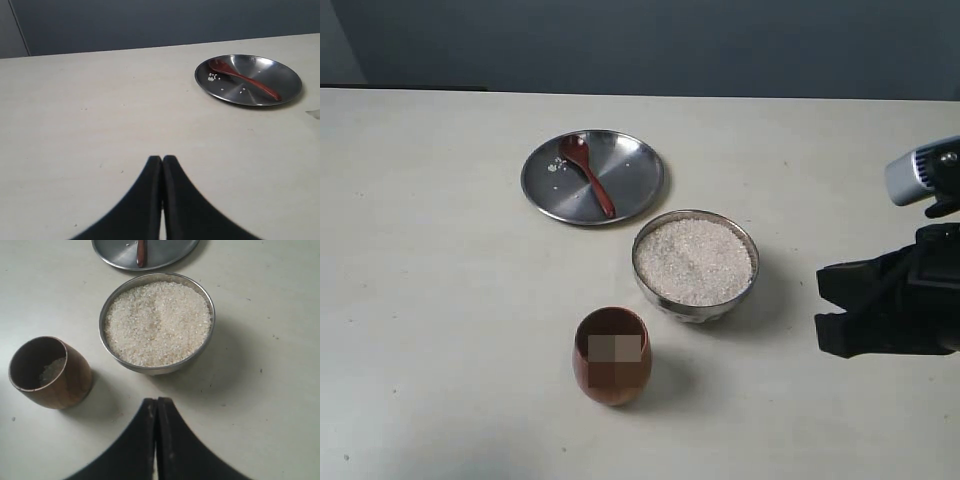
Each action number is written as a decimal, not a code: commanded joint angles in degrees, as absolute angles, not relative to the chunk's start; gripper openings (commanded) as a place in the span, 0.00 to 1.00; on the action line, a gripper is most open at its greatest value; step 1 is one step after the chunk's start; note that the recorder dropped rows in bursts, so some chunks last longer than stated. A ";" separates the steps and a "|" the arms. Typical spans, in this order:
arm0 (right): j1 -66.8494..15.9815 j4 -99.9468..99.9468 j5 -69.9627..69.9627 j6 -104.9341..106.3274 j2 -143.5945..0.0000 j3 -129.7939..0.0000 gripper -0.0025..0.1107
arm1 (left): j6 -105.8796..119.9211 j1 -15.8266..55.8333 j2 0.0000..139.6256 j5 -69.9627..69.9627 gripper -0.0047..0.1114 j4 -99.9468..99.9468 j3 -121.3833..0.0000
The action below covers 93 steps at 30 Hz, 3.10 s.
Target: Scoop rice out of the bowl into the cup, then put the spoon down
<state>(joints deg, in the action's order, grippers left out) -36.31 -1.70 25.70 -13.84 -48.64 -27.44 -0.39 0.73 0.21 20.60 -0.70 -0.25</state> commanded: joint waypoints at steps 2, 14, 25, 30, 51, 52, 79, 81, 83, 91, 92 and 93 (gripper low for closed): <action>-36.03 -1.81 25.08 -13.73 -48.34 -27.15 0.03 | -2.60 0.61 0.00 19.23 0.04 1.07 0.00; -36.03 -1.80 24.96 -13.73 -48.34 -27.15 0.03 | 1.36 0.61 0.00 19.23 0.04 1.31 0.00; -36.03 -1.80 25.01 -13.73 -48.34 -27.15 0.03 | 1.96 0.61 0.00 19.11 0.04 -2.24 0.00; -36.03 -1.80 25.01 -13.73 -48.34 -27.15 0.03 | 1.96 0.61 0.00 19.11 0.04 -2.24 0.00; -36.03 -1.80 24.91 -13.73 -48.34 -27.15 0.03 | 1.96 0.61 0.00 19.11 0.04 -2.24 0.00; -36.03 -1.80 24.91 -13.73 -48.34 -27.15 0.03 | 1.96 0.61 0.00 19.11 0.04 -2.24 0.00; -28.93 0.54 24.87 -13.73 -18.56 -27.15 0.03 | 1.96 0.61 0.00 19.11 0.04 -1.88 0.00; -25.43 0.54 24.87 -13.73 -16.13 -27.15 0.03 | 1.96 0.61 0.00 19.11 0.04 -1.77 0.00; -21.77 0.54 24.71 -13.73 -14.05 -27.15 0.03 | 1.96 0.61 0.00 19.11 0.04 -1.50 0.00; -8.79 0.54 24.71 -13.73 -10.57 -27.15 0.03 | 1.96 0.61 0.00 19.11 0.04 -1.37 0.00; -7.00 0.54 24.71 -13.73 -10.58 -27.15 0.03 | 1.96 0.61 0.00 19.11 0.04 -1.37 0.00; -5.25 0.54 24.71 -13.73 -10.58 -27.15 0.03 | 1.96 0.61 0.00 19.11 0.04 -1.37 0.00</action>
